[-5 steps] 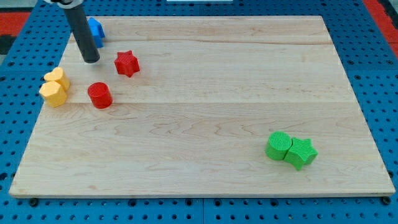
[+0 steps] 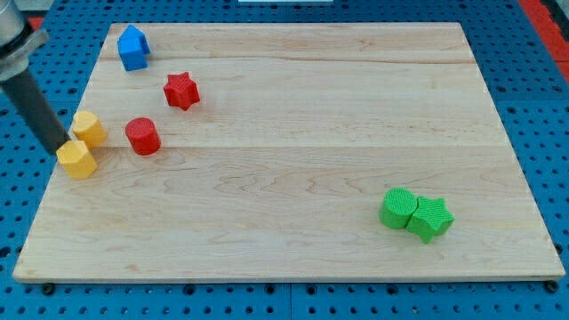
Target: Move yellow hexagon towards the bottom center of the board
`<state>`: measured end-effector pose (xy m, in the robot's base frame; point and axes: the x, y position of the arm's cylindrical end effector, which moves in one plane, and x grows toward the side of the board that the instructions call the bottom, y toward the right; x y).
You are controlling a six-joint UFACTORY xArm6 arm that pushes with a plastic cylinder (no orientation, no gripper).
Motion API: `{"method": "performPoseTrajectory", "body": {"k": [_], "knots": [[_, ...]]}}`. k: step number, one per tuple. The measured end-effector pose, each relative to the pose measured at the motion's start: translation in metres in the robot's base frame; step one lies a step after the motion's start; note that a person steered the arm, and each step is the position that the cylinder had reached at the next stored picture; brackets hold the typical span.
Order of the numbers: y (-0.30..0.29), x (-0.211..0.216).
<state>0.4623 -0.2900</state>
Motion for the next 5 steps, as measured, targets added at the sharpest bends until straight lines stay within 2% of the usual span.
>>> {"method": "performPoseTrajectory", "body": {"k": [1, 2, 5], "knots": [[0.015, 0.042], [0.044, 0.066], [0.046, 0.025]]}}
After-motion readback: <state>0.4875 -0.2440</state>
